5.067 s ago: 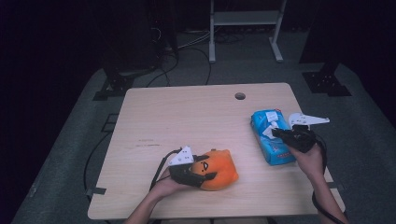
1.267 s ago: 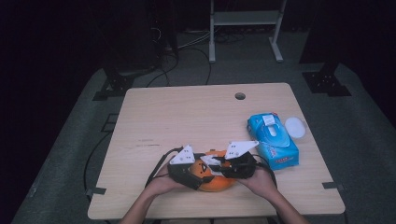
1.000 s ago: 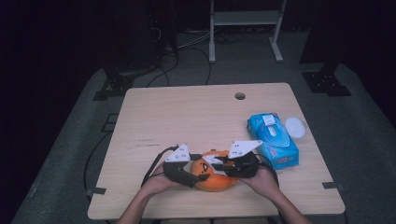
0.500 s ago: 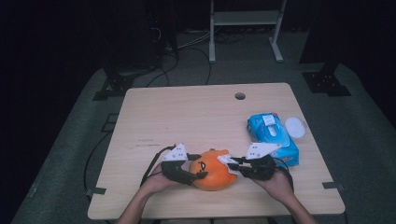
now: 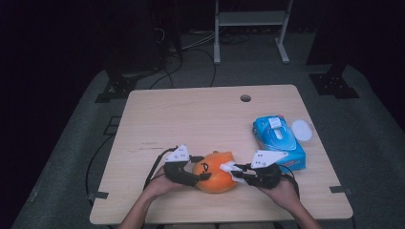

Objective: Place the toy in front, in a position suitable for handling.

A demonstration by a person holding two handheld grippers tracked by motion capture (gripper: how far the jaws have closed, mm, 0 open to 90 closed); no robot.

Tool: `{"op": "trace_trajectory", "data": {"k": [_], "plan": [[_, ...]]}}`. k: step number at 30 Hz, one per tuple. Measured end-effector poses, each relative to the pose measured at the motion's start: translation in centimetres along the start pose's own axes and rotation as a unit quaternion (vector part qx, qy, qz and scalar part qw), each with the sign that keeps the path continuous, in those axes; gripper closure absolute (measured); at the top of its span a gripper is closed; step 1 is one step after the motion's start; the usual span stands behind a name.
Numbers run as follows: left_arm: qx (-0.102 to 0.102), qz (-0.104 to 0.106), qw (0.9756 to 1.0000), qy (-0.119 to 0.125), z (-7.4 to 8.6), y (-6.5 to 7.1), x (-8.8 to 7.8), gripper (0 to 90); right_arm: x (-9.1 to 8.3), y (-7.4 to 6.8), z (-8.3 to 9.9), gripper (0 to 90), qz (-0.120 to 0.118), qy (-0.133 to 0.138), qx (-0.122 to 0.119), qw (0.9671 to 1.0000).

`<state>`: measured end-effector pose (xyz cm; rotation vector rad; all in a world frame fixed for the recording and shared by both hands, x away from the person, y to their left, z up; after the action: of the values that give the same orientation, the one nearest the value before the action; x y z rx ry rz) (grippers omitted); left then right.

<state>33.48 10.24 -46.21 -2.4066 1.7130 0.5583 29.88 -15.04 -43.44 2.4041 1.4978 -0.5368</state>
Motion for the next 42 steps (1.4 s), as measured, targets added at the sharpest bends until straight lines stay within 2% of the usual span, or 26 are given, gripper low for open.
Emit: {"op": "trace_trajectory", "data": {"k": [2, 6, 11, 14, 16, 17, 18, 21, 25, 28, 30, 33, 39, 40, 42], "plan": [[0.000, -0.001, 1.0000, 0.001, 0.0, 0.0, 0.1, 29.9, -0.2, 0.6, 0.4, 76.1, 0.007, -0.002, 0.013, 0.9999], [-0.001, 0.001, 1.0000, -0.002, -0.1, 0.0, 0.0, 29.5, -0.1, 0.4, 0.4, 76.1, 0.005, -0.002, 0.012, 0.9999], [-0.003, 0.017, 0.9998, 0.011, -1.3, 0.3, -0.7, 23.6, 0.1, 0.6, 0.5, 76.2, 0.010, -0.003, 0.022, 0.9997], [0.007, 0.028, 0.9996, -0.004, -1.5, 0.7, -0.8, 20.4, 0.0, 1.0, 0.7, 76.2, 0.017, -0.002, 0.031, 0.9994], [0.011, 0.027, 0.9995, -0.007, -1.5, 0.7, -0.8, 22.2, 0.0, 1.2, 0.8, 76.2, 0.018, -0.003, 0.037, 0.9991], [0.023, 0.019, 0.9994, -0.016, -1.2, 0.7, -0.8, 26.4, -0.1, 1.4, 0.9, 76.2, 0.018, -0.001, 0.042, 0.9990], [0.024, 0.014, 0.9995, -0.016, -1.2, 0.6, -0.7, 29.8, -0.1, 1.3, 0.9, 76.2, 0.018, 0.000, 0.041, 0.9990], [0.014, -0.008, 0.9998, -0.012, -1.1, 0.1, -0.6, 36.4, 0.0, 0.5, 0.3, 76.3, 0.011, 0.007, 0.030, 0.9995], [-0.011, -0.020, 0.9997, 0.000, -1.1, -0.3, -0.1, 37.7, 0.8, -1.0, -0.7, 76.3, 0.000, 0.012, 0.001, 0.9999], [-0.009, -0.021, 0.9997, 0.001, -1.1, -0.3, 0.1, 37.5, 1.8, -2.0, -1.3, 76.3, -0.009, 0.009, -0.017, 0.9998], [-0.008, -0.021, 0.9997, 0.001, -1.0, -0.4, 0.1, 37.7, 2.0, -2.2, -1.4, 76.4, -0.005, 0.003, -0.028, 0.9996], [-0.009, -0.021, 0.9997, 0.006, -0.9, -0.4, 0.1, 38.0, 1.5, -1.2, -1.4, 76.5, 0.004, 0.011, -0.015, 0.9998], [-0.016, -0.024, 0.9995, 0.009, -0.9, -0.4, 0.1, 37.9, 0.0, 1.0, -0.1, 76.5, 0.037, 0.009, 0.013, 0.9992], [-0.016, -0.026, 0.9995, 0.009, -1.0, -0.5, 0.2, 37.9, -0.1, 1.0, -0.1, 76.5, 0.036, 0.011, 0.018, 0.9991], [-0.018, -0.027, 0.9994, 0.010, -1.1, -0.5, 0.4, 37.7, 0.1, 0.4, -0.4, 76.5, 0.026, 0.017, 0.012, 0.9995]]}}
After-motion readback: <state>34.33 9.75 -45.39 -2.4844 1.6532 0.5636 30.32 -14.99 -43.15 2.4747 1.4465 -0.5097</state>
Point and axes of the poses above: each handheld gripper's, and its own axes: x roughly forward along the jaws, z roughly out of its underside, y roughly to its right, the point moved 3 cm from there along x, roughly forward along the jaws, and after that the axes turned 6 degrees about y, right-handed, at the moved point
